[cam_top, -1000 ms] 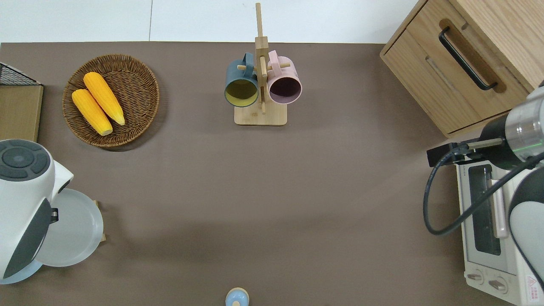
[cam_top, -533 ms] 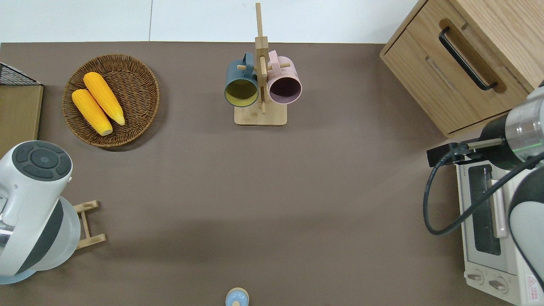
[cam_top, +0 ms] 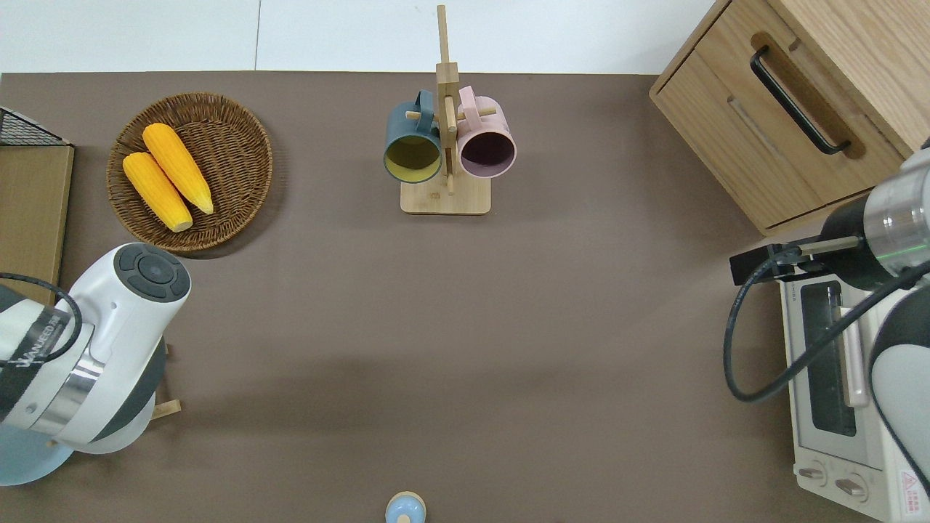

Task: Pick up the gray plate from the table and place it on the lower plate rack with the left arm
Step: 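Lower the gray plate upright into the lower slot of the rack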

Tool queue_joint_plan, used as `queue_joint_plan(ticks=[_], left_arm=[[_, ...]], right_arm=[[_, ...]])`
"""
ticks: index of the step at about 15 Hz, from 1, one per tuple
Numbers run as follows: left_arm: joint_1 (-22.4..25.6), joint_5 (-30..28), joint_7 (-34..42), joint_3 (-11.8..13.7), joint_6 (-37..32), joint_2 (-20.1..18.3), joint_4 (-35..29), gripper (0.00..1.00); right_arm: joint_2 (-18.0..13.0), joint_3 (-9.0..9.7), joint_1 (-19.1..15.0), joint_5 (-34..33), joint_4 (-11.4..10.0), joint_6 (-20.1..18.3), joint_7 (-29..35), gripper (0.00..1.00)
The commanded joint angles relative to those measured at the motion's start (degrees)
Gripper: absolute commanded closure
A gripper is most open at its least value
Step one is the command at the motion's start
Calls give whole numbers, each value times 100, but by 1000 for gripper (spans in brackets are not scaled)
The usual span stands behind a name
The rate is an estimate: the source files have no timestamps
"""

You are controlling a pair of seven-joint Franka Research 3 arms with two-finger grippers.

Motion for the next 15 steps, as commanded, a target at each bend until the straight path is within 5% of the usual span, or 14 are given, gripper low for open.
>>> queue_joint_plan(ticks=[1, 2, 5, 12, 15], left_arm=[[-21, 134, -203, -77, -130, 42, -32, 495], [-21, 116, -108, -77, -130, 51, -32, 206], [-12, -356, 86, -51, -69, 16, 108, 18], [-12, -3123, 122, 502, -16, -37, 1470, 7], [-12, -3863, 226, 740, 11, -55, 1839, 9]], right_arm=[[-15, 98, -106, -8, 51, -81, 69, 17], [-15, 98, -115, -8, 51, -81, 69, 17], [-7, 98, -115, -8, 51, -81, 69, 17], [-15, 98, -115, -8, 51, -81, 69, 17], [-7, 98, -106, -8, 51, -81, 69, 17]])
